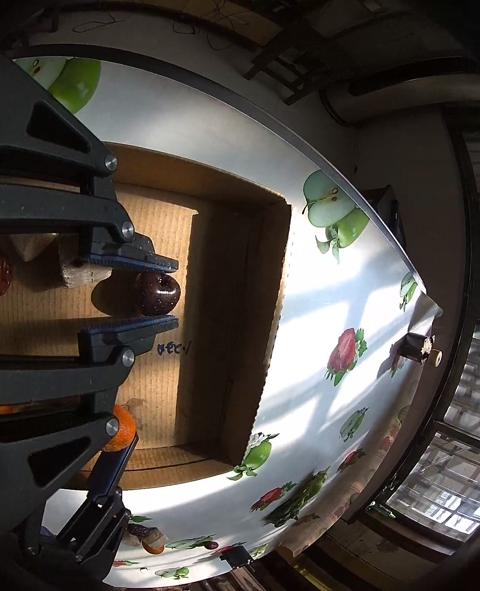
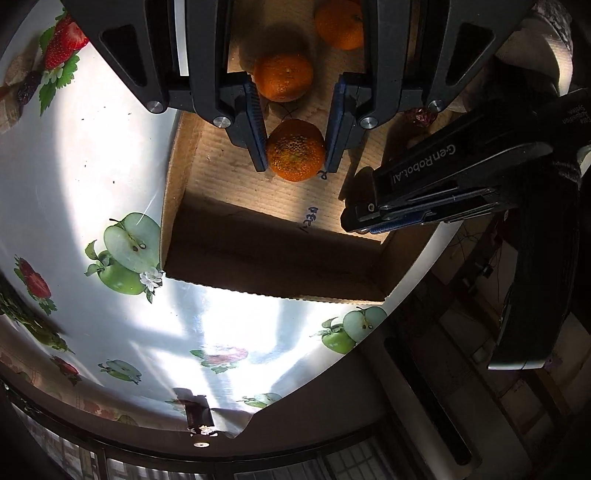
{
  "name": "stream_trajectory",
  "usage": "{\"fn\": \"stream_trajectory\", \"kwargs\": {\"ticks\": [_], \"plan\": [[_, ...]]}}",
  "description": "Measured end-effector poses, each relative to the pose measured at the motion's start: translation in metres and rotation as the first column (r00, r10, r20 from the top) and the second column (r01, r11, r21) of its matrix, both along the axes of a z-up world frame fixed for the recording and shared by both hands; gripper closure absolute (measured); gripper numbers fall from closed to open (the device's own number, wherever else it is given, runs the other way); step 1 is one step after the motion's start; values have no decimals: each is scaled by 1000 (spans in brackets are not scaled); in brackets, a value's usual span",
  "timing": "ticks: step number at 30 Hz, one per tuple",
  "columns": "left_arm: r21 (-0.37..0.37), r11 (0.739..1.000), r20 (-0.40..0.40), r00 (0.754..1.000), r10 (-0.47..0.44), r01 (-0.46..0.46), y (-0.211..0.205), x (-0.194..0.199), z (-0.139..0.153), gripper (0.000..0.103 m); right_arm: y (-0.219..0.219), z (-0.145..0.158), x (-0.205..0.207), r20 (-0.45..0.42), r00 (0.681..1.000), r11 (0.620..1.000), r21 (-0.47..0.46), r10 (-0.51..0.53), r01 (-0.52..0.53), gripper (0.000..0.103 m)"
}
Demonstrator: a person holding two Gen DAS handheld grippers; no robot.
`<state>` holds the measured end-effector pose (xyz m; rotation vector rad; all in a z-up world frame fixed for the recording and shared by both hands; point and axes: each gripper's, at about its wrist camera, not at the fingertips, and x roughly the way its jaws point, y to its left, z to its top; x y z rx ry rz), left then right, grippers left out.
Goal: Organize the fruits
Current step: 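Carry the plum and tangerine over the tray and open both grippers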
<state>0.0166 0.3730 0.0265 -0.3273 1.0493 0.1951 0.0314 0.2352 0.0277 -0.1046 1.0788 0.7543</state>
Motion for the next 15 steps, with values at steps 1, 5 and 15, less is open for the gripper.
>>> {"fn": "stream_trajectory", "kwargs": {"ticks": [1, 5, 15], "plan": [[-17, 1000, 2, 1000, 1, -1, 1, 0, 0, 81, 1, -2, 0, 2, 1000, 1000, -6, 2, -2, 69], [-39, 999, 10, 1000, 12, -11, 3, -1, 0, 80, 2, -5, -1, 23, 1000, 1000, -20, 2, -2, 69], [87, 994, 128, 990, 58, -70, -9, -36, 44, 41, -4, 9, -11, 76, 997, 1000, 3, 17, -17, 54]]}}
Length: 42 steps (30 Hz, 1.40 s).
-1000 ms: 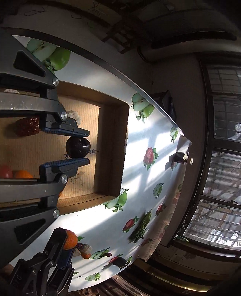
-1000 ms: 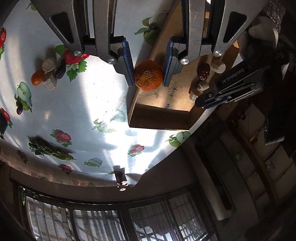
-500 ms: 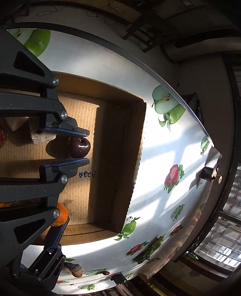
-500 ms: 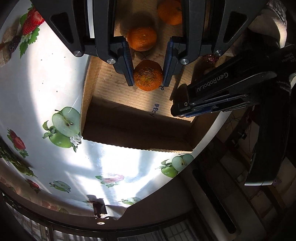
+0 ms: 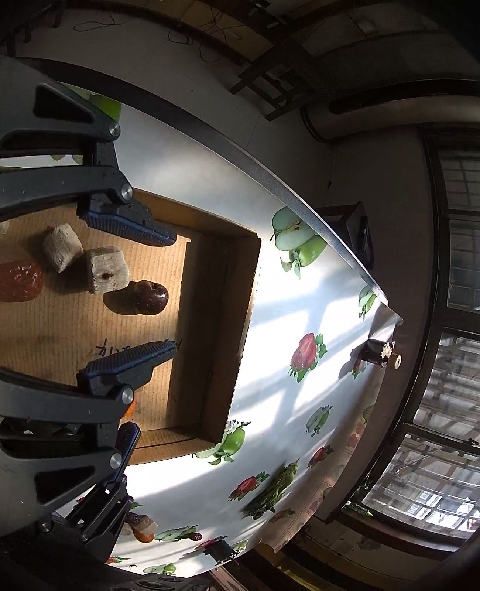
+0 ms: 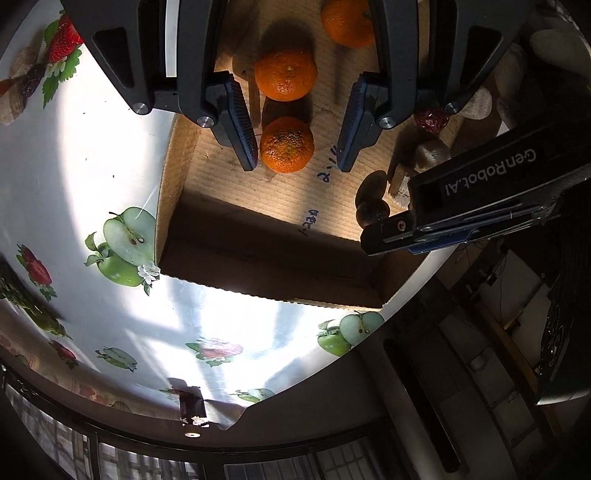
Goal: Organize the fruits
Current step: 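Carry the plum and tangerine over the tray and open both grippers, then move both grippers back toward the fruit cluster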
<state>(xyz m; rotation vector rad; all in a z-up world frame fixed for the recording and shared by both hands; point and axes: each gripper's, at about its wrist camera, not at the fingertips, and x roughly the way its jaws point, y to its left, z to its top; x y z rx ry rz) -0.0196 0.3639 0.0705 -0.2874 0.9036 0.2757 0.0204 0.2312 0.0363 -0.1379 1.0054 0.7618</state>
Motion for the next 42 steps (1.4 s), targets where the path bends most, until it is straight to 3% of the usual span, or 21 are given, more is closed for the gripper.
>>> {"fn": "stream_trajectory", "kwargs": {"ticks": [1, 3, 8, 13, 24, 31, 42], "plan": [[26, 1000, 21, 1000, 8, -8, -5, -8, 7, 30, -5, 5, -3, 9, 1000, 1000, 11, -2, 2, 54], [81, 996, 73, 997, 17, -23, -19, -26, 22, 20, -18, 14, -10, 23, 1000, 999, 33, -7, 6, 54], [234, 970, 171, 985, 28, -68, -70, -70, 51, 18, -61, 33, -29, 57, 997, 996, 76, -44, 39, 53], [276, 960, 218, 976, -20, -42, -120, -98, 65, 18, -119, 45, -48, 69, 990, 983, 139, -127, 116, 47], [275, 959, 185, 975, -121, 67, -182, -108, 66, 18, -240, 42, -63, 88, 949, 948, 133, -302, 289, 47], [278, 955, 158, 976, -153, 104, -204, -100, 62, 18, -292, 38, -59, 76, 920, 917, 144, -384, 371, 47], [149, 967, 80, 972, -220, 207, -218, -74, 30, 18, -340, 26, -30, 48, 875, 873, 111, -482, 475, 47]]}}
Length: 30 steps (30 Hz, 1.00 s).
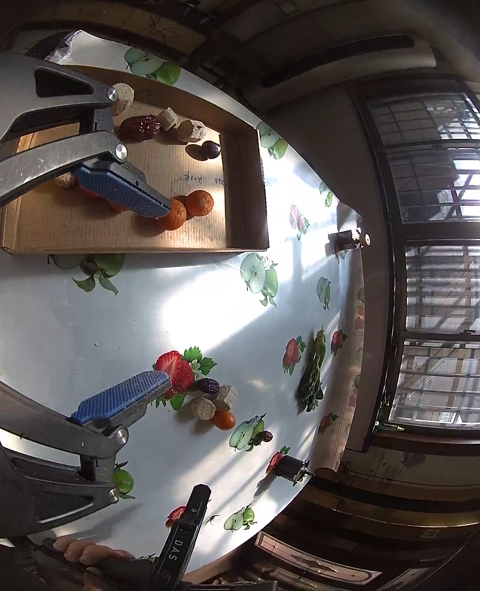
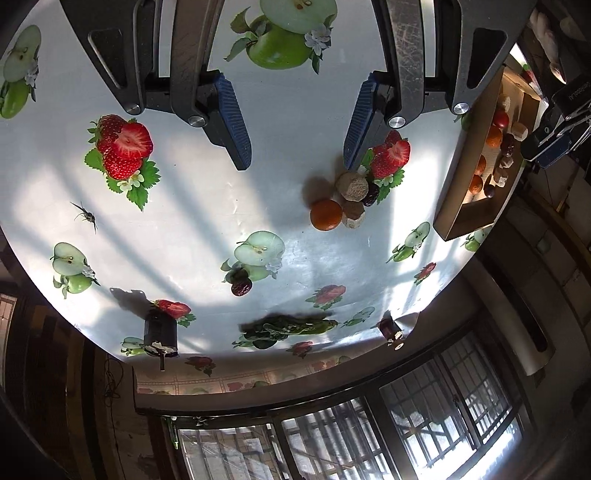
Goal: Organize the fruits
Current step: 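Move both grippers back toward the fruit cluster, then grasp a cylindrical rice cake with the left gripper while the right gripper grasps a tangerine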
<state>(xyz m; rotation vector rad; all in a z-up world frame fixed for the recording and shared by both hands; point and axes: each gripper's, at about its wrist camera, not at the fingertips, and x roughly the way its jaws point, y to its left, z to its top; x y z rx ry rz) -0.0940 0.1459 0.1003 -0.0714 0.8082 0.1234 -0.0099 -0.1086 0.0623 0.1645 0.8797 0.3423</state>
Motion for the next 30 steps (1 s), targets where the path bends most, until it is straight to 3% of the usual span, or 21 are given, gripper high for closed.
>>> {"fn": "stream_trajectory", "kwargs": {"ticks": [5, 14, 19, 21, 25, 30], "plan": [[-17, 999, -46, 998, -31, 30, -11, 12, -16, 18, 17, -16, 34, -57, 998, 1000, 17, 9, -8, 47], [-29, 999, -74, 996, -39, 37, -6, 29, -26, 18, 69, -39, 84, -58, 998, 999, -42, 29, -32, 48], [-40, 998, -86, 995, -54, 51, -7, 47, -29, 18, 75, -50, 88, -69, 996, 997, -48, 54, -58, 56], [-49, 997, -94, 994, -61, 56, -9, 55, -30, 18, 77, -48, 85, -70, 994, 996, -37, 81, -84, 69], [-61, 995, -106, 991, -84, 78, -18, 75, -31, 18, 71, -41, 72, -20, 999, 990, -132, 40, -42, 69], [-66, 990, -119, 984, -129, 122, -40, 113, -37, 18, 35, -45, 67, -35, 999, 994, -111, -26, 22, 69]]}}
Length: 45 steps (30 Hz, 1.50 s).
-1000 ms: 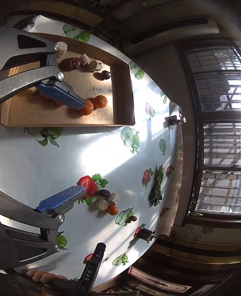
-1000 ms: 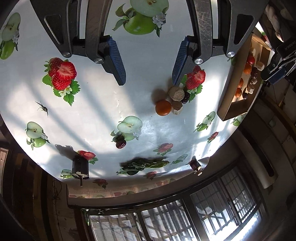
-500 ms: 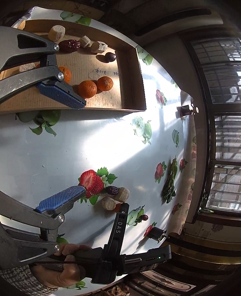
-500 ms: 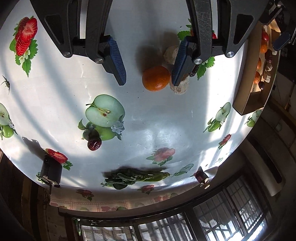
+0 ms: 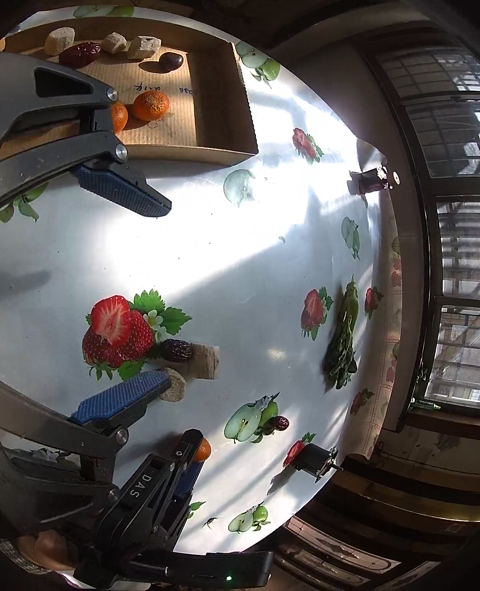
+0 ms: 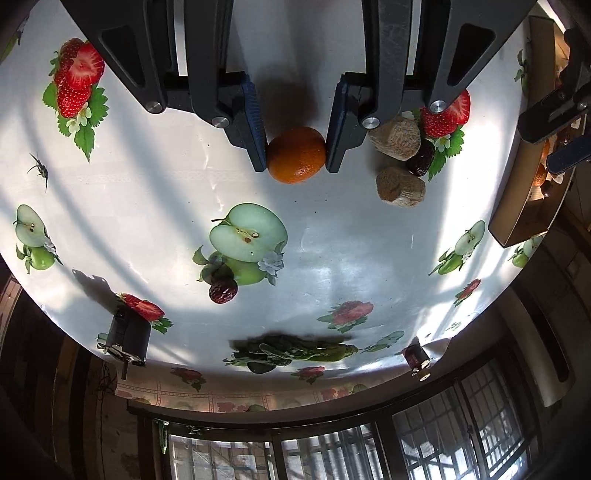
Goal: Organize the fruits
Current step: 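Grasp a cylindrical rice cake with the left gripper while the right gripper grasps a tangerine, then carry the cylinder cake and tangerine over the tray and open both grippers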
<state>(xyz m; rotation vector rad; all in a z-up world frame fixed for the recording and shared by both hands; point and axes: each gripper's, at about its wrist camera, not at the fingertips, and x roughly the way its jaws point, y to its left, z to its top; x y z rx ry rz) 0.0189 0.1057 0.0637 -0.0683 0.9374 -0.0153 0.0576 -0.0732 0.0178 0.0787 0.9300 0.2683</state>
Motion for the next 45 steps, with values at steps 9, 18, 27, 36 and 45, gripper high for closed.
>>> {"fn": "stream_trajectory", "kwargs": {"ticks": [9, 18, 27, 36, 45], "plan": [[-12, 996, -98, 991, -90, 89, -35, 60, -41, 37, -27, -4, 5, -49, 998, 990, 139, -26, 33, 69], [-66, 994, -81, 992, -96, 91, -36, 57, -44, 74, -8, -1, -1, 23, 1000, 1000, 6, -10, 10, 69], [-43, 998, -5, 999, -53, 53, -18, 18, -12, 74, -10, 14, -10, 103, 994, 999, 32, -33, 30, 69], [-20, 999, 52, 997, 51, -50, 23, -45, 9, 73, 9, 14, -21, 135, 991, 1000, 9, 8, -10, 69], [-45, 970, 75, 967, 243, -240, 106, -96, 11, 73, 52, 23, -52, 145, 984, 995, -22, 103, -100, 69]]}}
